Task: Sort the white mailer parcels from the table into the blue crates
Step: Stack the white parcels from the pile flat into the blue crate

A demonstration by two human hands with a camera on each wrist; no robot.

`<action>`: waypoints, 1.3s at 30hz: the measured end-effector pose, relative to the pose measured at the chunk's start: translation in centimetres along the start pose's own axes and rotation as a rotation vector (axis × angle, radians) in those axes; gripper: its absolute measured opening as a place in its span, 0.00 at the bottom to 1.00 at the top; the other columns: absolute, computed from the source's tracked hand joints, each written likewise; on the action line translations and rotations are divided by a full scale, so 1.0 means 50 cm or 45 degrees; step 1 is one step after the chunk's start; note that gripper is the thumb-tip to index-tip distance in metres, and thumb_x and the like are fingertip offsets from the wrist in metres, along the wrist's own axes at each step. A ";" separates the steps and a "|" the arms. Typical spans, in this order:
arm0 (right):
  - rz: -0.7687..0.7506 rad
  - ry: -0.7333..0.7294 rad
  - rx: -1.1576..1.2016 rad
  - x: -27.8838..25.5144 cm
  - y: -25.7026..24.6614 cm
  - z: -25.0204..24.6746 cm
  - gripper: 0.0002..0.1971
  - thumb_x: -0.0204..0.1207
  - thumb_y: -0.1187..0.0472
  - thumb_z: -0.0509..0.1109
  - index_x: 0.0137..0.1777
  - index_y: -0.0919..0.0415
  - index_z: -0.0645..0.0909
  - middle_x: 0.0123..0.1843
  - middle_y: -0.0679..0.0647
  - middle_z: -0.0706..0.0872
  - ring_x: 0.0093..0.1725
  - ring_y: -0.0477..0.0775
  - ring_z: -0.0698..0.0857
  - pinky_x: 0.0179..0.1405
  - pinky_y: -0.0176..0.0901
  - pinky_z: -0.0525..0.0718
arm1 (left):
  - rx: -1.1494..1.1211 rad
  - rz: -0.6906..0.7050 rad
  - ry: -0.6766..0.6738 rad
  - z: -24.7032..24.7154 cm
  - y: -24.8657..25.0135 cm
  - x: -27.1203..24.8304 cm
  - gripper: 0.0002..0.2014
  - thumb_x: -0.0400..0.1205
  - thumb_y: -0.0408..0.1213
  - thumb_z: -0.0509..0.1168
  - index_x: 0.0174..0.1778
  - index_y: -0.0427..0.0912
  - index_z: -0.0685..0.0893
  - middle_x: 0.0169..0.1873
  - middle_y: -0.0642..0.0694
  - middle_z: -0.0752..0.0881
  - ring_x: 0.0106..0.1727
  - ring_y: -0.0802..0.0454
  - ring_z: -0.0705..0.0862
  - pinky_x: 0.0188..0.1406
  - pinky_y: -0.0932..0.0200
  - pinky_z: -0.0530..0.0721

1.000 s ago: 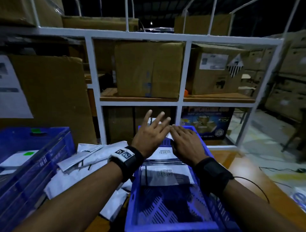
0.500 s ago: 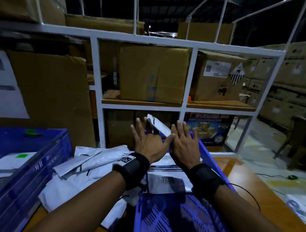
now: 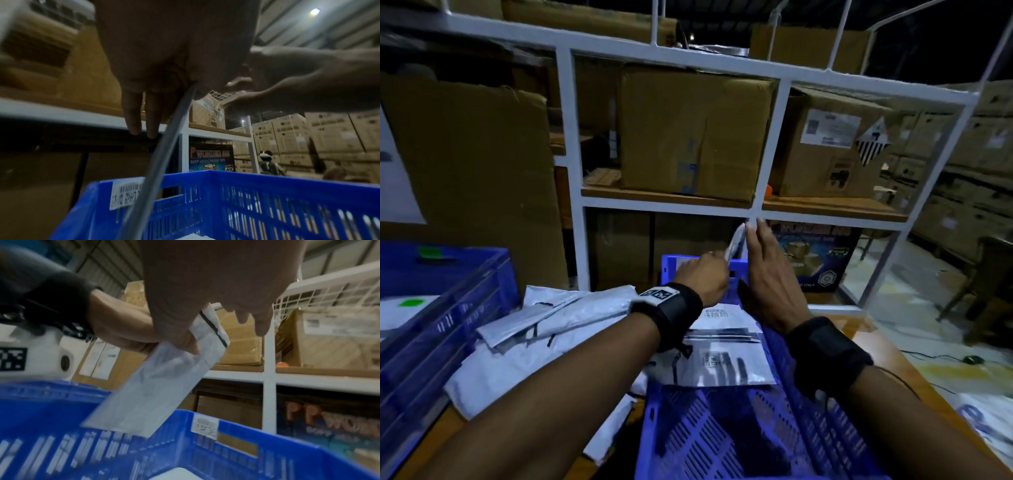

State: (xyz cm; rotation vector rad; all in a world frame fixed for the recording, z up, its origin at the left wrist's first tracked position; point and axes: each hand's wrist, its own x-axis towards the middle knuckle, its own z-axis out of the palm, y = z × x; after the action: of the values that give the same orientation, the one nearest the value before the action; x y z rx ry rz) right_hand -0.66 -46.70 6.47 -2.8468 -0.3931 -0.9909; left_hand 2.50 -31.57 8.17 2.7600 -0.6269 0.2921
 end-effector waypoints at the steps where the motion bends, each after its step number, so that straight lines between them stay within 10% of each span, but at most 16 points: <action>1: -0.010 -0.001 -0.037 0.004 0.011 -0.001 0.54 0.70 0.66 0.73 0.86 0.57 0.38 0.87 0.64 0.41 0.87 0.66 0.47 0.79 0.64 0.66 | 0.073 0.033 -0.047 0.008 0.016 0.007 0.16 0.85 0.34 0.57 0.68 0.36 0.75 0.64 0.33 0.82 0.63 0.29 0.82 0.53 0.42 0.79; 5: 0.017 -0.237 -0.244 0.011 0.040 0.012 0.48 0.74 0.64 0.71 0.87 0.54 0.42 0.87 0.62 0.37 0.86 0.68 0.38 0.81 0.71 0.56 | 0.317 -0.010 -0.226 0.056 0.069 0.028 0.17 0.85 0.35 0.59 0.71 0.40 0.77 0.67 0.37 0.82 0.67 0.36 0.82 0.64 0.37 0.79; 9: -0.051 -0.549 -0.287 -0.006 0.055 0.070 0.22 0.81 0.57 0.64 0.75 0.53 0.71 0.80 0.57 0.71 0.86 0.64 0.50 0.77 0.67 0.62 | 0.469 -0.123 -0.245 0.135 0.088 0.021 0.21 0.87 0.38 0.55 0.78 0.40 0.71 0.74 0.39 0.76 0.74 0.39 0.76 0.79 0.31 0.60; 13: -0.020 -0.746 -0.225 -0.034 0.082 0.124 0.12 0.80 0.59 0.63 0.62 0.56 0.80 0.66 0.55 0.84 0.79 0.61 0.67 0.66 0.55 0.76 | 0.522 -0.237 -0.288 0.210 0.060 0.017 0.23 0.88 0.37 0.53 0.80 0.35 0.67 0.77 0.34 0.72 0.77 0.34 0.72 0.79 0.27 0.56; 22: 0.167 -0.792 -0.274 -0.117 0.113 0.226 0.20 0.86 0.61 0.50 0.75 0.63 0.69 0.77 0.62 0.71 0.79 0.68 0.65 0.66 0.62 0.75 | 0.523 -0.274 -0.346 0.292 -0.025 -0.033 0.24 0.88 0.30 0.50 0.81 0.30 0.63 0.80 0.30 0.66 0.82 0.33 0.63 0.80 0.33 0.56; 28: 0.275 -1.418 -0.085 -0.206 0.128 0.289 0.28 0.89 0.50 0.48 0.87 0.45 0.44 0.88 0.59 0.42 0.86 0.68 0.42 0.79 0.70 0.56 | 0.415 -0.406 -0.865 0.358 -0.046 -0.081 0.40 0.88 0.37 0.60 0.86 0.30 0.41 0.86 0.33 0.38 0.87 0.32 0.39 0.81 0.27 0.41; 39: 0.413 -1.457 -0.140 -0.187 0.098 0.243 0.32 0.87 0.50 0.54 0.86 0.60 0.49 0.84 0.68 0.57 0.82 0.71 0.59 0.79 0.64 0.62 | 0.291 -0.328 -0.891 0.388 -0.032 -0.082 0.37 0.89 0.41 0.56 0.88 0.40 0.40 0.87 0.38 0.37 0.86 0.34 0.36 0.80 0.28 0.35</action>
State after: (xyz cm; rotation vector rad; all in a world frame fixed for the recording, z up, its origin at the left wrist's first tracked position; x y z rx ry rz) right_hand 0.84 -51.18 -8.90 -3.1027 0.0812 0.7528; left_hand 2.11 -34.95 -11.44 3.0973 -0.3846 -0.7303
